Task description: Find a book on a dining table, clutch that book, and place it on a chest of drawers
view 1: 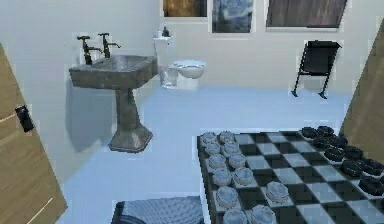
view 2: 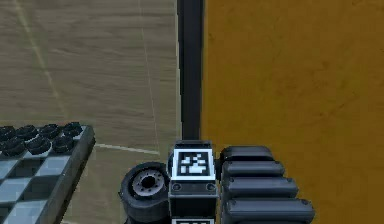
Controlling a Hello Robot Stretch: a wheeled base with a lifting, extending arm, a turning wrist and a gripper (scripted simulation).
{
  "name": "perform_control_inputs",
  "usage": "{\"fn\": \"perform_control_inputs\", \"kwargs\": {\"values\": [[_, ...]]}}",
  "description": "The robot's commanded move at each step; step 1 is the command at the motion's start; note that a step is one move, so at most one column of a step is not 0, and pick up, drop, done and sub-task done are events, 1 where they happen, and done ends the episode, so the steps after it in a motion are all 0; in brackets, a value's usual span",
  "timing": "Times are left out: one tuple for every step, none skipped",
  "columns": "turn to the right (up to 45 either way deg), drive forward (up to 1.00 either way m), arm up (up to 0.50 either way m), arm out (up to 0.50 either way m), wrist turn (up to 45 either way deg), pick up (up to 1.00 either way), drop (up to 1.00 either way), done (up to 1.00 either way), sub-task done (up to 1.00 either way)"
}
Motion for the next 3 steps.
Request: {"fn": "perform_control_inputs", "kwargs": {"values": [[0.0,0.7,0.0,0.0,0.0,0.0,0.0,0.0,0.0],[9.0,0.0,0.0,0.0,0.0,0.0,0.0,0.0,0.0],[0.0,0.6,0.0,0.0,0.0,0.0,0.0,0.0,0.0]]}}
